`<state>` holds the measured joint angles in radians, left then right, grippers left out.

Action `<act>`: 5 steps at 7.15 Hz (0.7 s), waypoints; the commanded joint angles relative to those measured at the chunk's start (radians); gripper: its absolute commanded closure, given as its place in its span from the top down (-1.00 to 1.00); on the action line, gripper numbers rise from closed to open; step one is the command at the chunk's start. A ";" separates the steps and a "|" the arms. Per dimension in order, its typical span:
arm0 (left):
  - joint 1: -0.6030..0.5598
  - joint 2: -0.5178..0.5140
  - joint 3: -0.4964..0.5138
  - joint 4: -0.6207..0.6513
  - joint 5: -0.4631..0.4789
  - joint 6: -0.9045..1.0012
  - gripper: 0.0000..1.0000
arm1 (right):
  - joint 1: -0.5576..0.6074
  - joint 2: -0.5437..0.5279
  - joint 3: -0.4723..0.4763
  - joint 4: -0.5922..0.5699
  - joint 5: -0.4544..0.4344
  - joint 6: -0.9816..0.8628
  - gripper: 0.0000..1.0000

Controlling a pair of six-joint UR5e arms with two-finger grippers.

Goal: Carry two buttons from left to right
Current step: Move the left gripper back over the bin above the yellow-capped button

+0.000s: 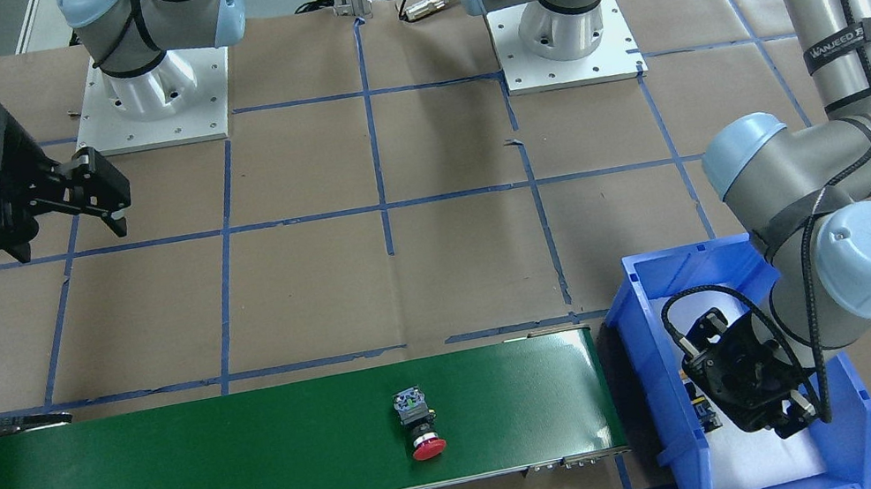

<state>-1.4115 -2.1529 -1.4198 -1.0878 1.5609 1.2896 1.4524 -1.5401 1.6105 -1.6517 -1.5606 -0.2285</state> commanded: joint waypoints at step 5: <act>-0.004 0.002 -0.040 -0.001 -0.005 0.036 0.84 | 0.097 0.185 -0.021 -0.193 0.005 0.035 1.00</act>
<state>-1.4157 -2.1491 -1.4482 -1.0897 1.5577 1.3149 1.5086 -1.3958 1.6034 -1.8040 -1.5565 -0.2185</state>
